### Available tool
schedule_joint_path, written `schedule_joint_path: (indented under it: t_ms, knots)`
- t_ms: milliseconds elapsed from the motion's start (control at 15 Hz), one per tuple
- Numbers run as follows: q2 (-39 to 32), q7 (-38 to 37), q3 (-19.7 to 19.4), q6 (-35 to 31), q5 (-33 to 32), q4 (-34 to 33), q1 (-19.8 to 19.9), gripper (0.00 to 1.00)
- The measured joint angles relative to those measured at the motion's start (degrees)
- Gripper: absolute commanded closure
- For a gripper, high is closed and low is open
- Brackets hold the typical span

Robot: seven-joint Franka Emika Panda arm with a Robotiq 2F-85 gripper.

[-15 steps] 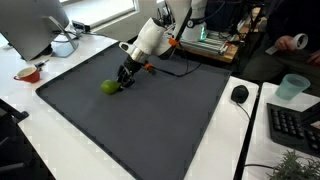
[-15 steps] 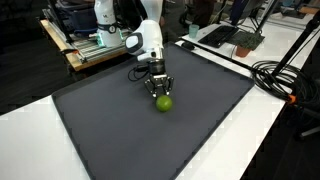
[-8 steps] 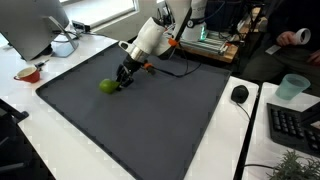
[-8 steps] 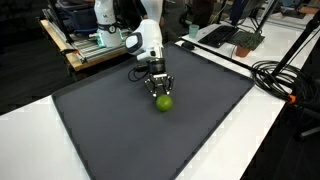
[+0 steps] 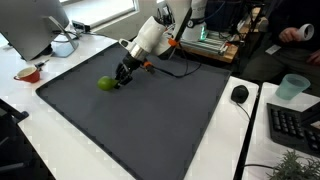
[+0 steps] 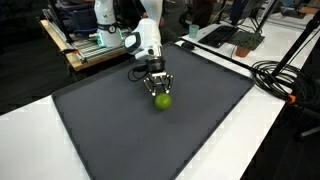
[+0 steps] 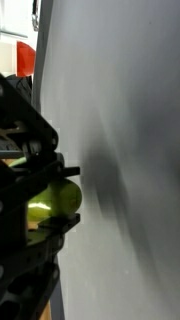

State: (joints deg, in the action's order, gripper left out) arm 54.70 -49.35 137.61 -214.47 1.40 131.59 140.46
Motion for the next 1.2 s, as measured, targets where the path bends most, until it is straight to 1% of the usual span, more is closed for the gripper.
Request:
schedule_joint_path:
  t_ms: [267,1067,1133,1200]
  knots:
    - [-0.29,0.41,-0.08,-1.73,0.34,0.69,-0.09,0.84]
    - [-1.08,1.86,-0.97,-3.78,0.37,2.08,-0.82,0.84]
    - [-1.13,2.04,-1.07,-3.79,0.38,2.11,-0.9,0.59]
    - [-1.26,2.22,-1.11,-3.79,0.38,2.2,-0.96,0.59]
